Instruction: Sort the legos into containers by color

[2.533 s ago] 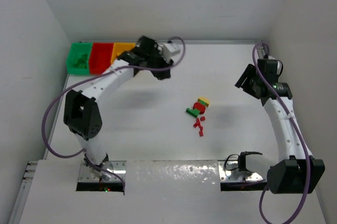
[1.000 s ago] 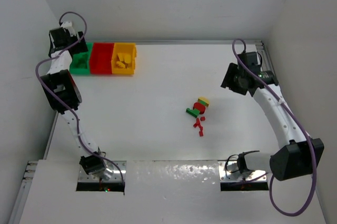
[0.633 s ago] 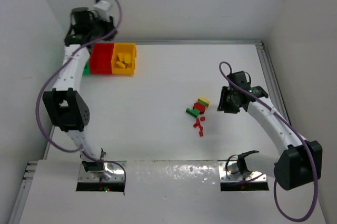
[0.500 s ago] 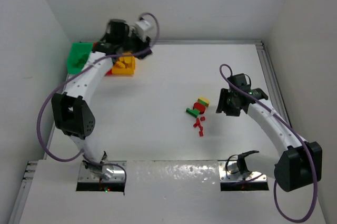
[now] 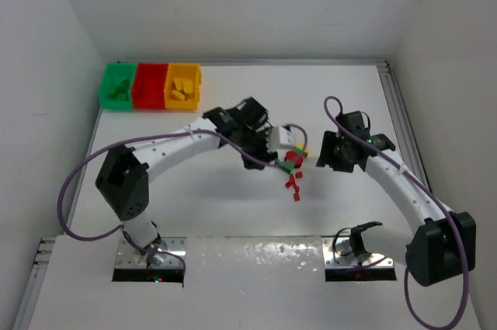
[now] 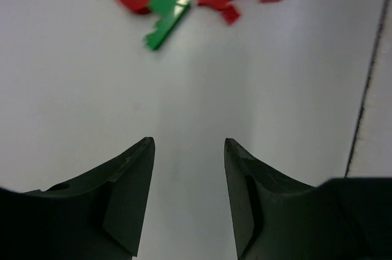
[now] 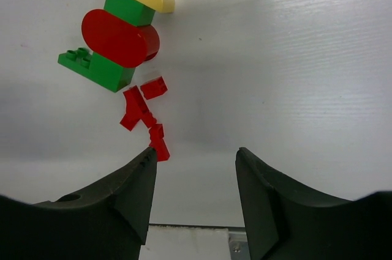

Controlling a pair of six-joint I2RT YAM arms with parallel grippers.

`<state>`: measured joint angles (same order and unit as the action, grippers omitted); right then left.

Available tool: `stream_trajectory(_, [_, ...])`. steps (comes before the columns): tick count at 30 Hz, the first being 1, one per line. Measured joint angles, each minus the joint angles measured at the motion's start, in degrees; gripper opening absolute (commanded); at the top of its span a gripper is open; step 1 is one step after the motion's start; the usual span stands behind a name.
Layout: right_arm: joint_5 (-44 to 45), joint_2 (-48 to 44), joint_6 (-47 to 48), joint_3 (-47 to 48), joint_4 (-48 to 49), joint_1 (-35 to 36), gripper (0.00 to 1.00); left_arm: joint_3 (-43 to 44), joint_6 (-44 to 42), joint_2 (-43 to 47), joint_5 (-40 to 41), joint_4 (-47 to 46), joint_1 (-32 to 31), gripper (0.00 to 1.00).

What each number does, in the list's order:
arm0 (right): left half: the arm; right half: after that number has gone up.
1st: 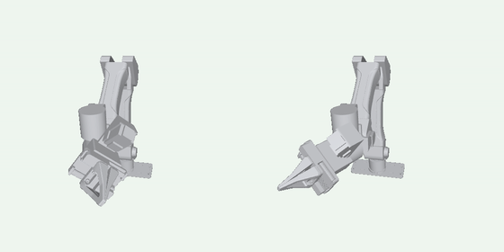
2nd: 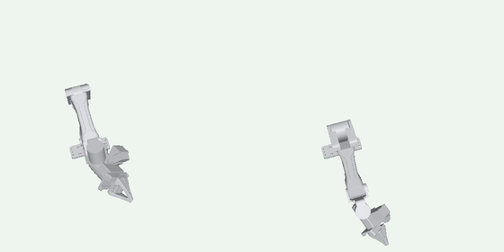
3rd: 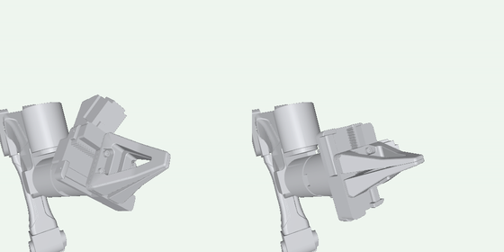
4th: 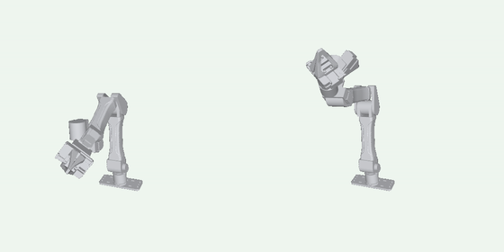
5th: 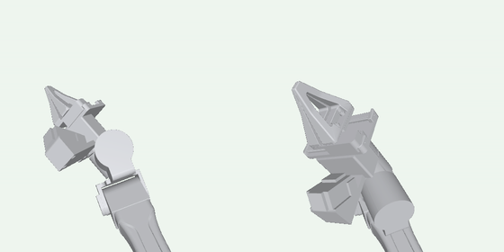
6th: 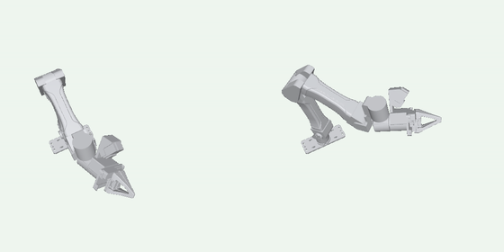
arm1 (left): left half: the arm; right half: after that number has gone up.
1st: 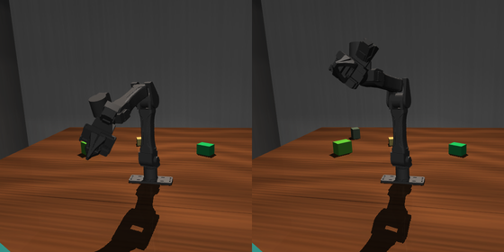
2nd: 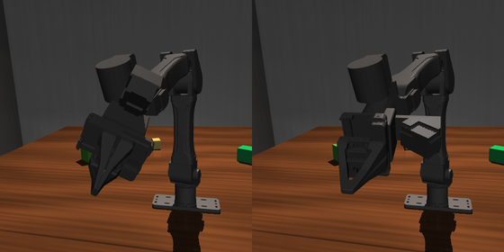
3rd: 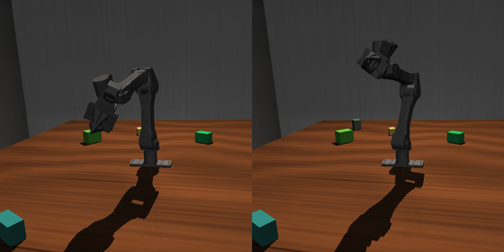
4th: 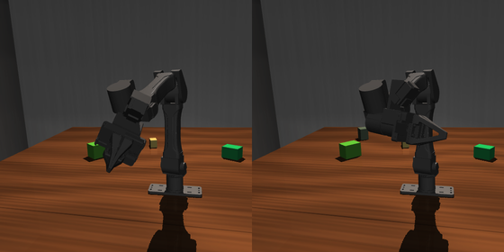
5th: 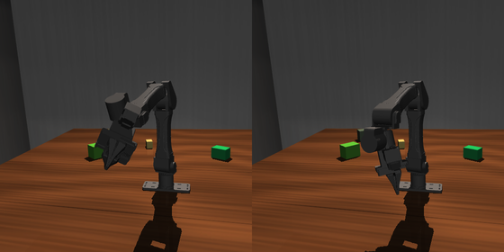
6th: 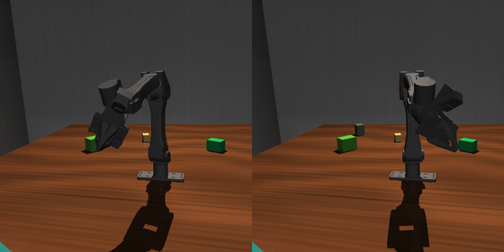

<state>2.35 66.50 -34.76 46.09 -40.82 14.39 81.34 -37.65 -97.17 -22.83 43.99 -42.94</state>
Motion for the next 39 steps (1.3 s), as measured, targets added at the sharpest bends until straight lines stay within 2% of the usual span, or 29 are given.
stream_trajectory(4, [1.01,-0.09,-0.02,1.88,-0.66,-0.57,0.55,-1.84,-2.47,-0.11,0.11,-0.04,-9.77,0.49])
stream_trajectory(8, [2.32,-0.09,-0.2,6.49,-1.51,-2.21,0.55,-1.46,-0.31,-3.72,-0.39,-3.48,-12.63,0.53])
stream_trajectory(13, [3.74,-1.01,-0.42,9.22,-1.68,-2.69,0.55,-3.61,8.94,-8.79,2.01,-12.9,-12.83,0.59])
stream_trajectory(21, [4.5,-3.04,-0.15,9.22,-1.73,-2.69,0.55,-6.51,28.28,-13.66,14.08,-22.45,-17.94,0.58])
stream_trajectory(28, [4.48,-4.39,0.24,9.18,-1.64,-2.69,0.55,-6.49,37.0,-16.52,24.39,-26.58,-19.69,0.58])
stream_trajectory(31, [4.46,-5.25,0.24,9.11,-1.64,-2.69,0.55,-6.51,39.17,-17.46,28.02,-27.93,-19.69,0.56])
stream_trajectory(32, [4.46,-5.44,0.24,9.11,-1.64,-2.69,0.55,-6.58,39.65,-17.73,28.79,-28.39,-19.69,0.52])
stream_trajectory(38, [4.72,-6.38,0.31,9.11,-1.68,-2.69,0.55,-6.91,41.2,-18.51,30.34,-30.77,-19.74,0.44])
stream_trajectory(39, [4.83,-6.54,0.31,9.11,-1.7,-2.69,0.55,-6.91,41.38,-18.62,30.42,-30.99,-19.74,0.4])
